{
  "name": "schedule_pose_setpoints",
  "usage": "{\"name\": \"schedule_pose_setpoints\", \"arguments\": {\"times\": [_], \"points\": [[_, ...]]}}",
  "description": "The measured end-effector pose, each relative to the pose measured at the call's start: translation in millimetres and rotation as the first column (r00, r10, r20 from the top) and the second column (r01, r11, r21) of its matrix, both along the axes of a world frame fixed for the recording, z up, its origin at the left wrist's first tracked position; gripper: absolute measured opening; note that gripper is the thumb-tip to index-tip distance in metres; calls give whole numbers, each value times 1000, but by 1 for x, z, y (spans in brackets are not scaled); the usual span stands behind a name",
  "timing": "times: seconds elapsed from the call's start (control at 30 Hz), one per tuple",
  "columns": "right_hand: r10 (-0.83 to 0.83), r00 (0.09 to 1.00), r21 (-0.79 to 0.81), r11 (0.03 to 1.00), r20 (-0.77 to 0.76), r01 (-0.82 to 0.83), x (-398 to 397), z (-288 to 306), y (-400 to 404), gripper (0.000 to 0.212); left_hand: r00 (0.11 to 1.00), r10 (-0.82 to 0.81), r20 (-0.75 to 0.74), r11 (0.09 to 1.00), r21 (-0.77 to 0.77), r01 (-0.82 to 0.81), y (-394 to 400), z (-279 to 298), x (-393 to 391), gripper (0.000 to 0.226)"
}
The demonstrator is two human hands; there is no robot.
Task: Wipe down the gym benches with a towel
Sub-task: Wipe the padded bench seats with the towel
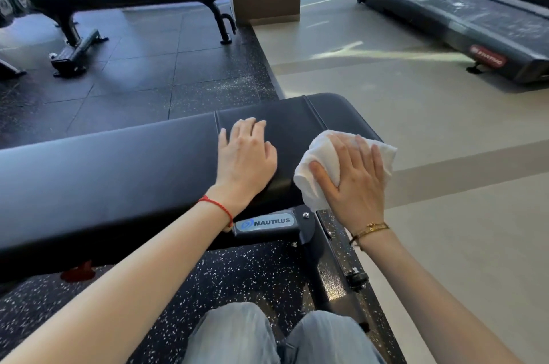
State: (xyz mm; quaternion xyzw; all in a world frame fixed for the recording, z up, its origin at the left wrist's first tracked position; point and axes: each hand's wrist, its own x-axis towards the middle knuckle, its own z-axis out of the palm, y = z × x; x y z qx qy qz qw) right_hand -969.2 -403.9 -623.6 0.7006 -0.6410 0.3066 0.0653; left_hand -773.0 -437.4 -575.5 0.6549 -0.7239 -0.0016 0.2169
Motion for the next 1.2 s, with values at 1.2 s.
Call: {"name": "schedule_pose_setpoints", "arguments": {"times": [1.2], "points": [[-5, 414, 299, 700, 910, -649, -98, 10, -126, 81, 987, 156, 37, 987, 17, -157, -49, -16, -81, 53]]}}
